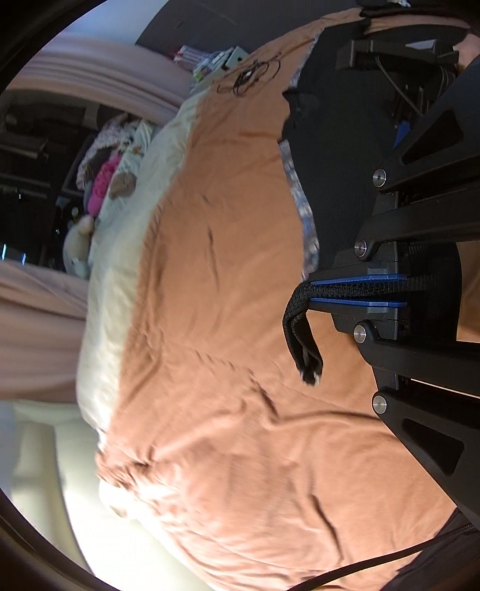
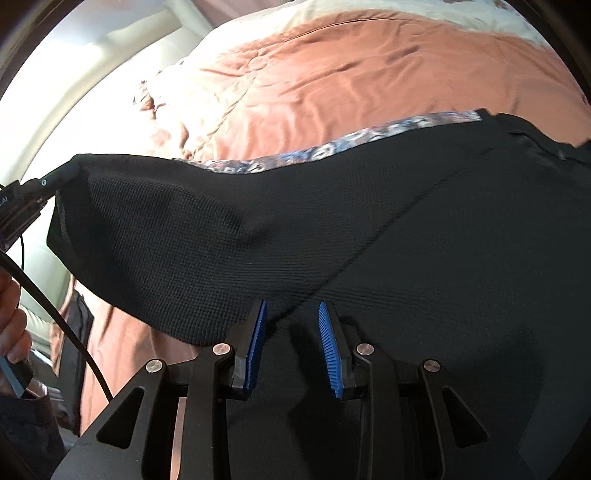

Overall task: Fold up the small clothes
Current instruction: 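Grasp the side edge of the black t-shirt with the left gripper, then fold the held side over toward the shirt's middle, open left gripper, then move the right gripper to the opposite side edge of the shirt, then grasp the opposite side edge with the right gripper and lift, then fold the held side over toward the middle, open right gripper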

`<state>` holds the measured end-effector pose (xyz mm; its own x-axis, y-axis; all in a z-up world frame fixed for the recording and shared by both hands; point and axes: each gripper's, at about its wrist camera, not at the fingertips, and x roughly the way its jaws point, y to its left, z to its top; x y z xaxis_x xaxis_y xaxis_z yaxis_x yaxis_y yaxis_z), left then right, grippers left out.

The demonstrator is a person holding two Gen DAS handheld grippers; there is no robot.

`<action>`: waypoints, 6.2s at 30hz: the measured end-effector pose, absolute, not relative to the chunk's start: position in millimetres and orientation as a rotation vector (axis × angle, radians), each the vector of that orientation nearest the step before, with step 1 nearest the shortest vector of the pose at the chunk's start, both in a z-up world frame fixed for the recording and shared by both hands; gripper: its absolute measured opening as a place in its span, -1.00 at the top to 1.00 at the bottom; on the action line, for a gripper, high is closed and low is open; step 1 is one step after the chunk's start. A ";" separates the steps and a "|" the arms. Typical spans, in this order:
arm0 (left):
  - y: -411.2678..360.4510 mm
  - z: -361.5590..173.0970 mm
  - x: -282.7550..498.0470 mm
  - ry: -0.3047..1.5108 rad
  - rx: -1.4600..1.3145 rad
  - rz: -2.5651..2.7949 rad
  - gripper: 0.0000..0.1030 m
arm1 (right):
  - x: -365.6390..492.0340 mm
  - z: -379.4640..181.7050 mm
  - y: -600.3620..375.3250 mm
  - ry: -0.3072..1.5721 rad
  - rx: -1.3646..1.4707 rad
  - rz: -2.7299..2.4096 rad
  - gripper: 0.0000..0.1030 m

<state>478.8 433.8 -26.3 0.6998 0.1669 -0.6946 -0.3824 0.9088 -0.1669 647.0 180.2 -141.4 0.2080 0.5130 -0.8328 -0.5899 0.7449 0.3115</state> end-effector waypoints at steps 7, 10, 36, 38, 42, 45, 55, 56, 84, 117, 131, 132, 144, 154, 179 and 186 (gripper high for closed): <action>381.5 7.2 508.2 0.717 -0.243 0.228 0.87 | 655.3 -107.3 141.7 1.069 -0.017 0.751 -0.15; 358.1 14.2 520.8 0.720 -0.219 0.190 0.87 | 660.0 -102.3 121.6 1.060 0.008 0.729 -0.15; 225.0 -33.6 566.8 0.885 -0.128 -0.007 -0.08 | 674.1 -89.5 -8.9 1.086 0.121 0.543 -0.26; 238.7 -40.2 560.3 0.899 -0.138 0.026 -0.08 | 680.6 -95.9 -7.5 1.090 0.126 0.561 -0.26; 265.7 -56.1 545.8 0.927 -0.165 0.077 -0.08 | 686.4 -105.0 4.4 1.097 0.096 0.574 -0.26; 278.9 -70.5 538.2 0.953 -0.175 0.106 -0.08 | 692.4 -111.3 17.7 1.096 0.059 0.571 -0.26; 311.0 -136.6 522.1 1.084 -0.218 0.183 -0.08 | 698.2 -130.5 54.0 1.089 -0.021 0.543 -0.22; 312.7 -142.8 521.6 1.099 -0.220 0.189 -0.08 | 697.9 -131.1 55.7 1.086 -0.027 0.537 -0.22; 160.4 -86.4 591.9 1.043 -0.097 0.020 -0.08 | 666.8 -51.8 -105.2 0.901 -0.031 0.277 -0.22; -105.6 -138.5 731.3 1.091 -0.045 -0.273 -0.05 | 785.4 -52.1 -320.1 1.025 0.088 -0.113 -0.22; -121.1 -147.6 740.8 1.128 -0.076 -0.303 0.07 | 812.2 -36.9 -288.7 1.066 0.019 -0.045 0.96; -115.6 -143.6 738.0 1.122 -0.077 -0.299 0.07 | 809.6 -32.4 -285.4 1.059 0.024 -0.033 0.96; -24.4 -91.3 699.5 1.062 -0.143 -0.204 0.06 | 760.3 42.4 -229.4 0.987 -0.019 0.074 0.96; 67.4 -59.4 658.9 1.028 -0.204 -0.109 0.06 | 732.4 78.8 -159.8 0.966 -0.061 0.168 0.96; 182.5 -77.0 607.2 1.050 -0.276 0.016 0.05 | 743.2 11.5 -87.2 1.041 -0.039 0.344 -0.35; 149.1 -99.5 629.3 1.080 -0.256 -0.025 0.05 | 745.1 -17.7 -143.5 1.051 -0.054 0.275 -0.34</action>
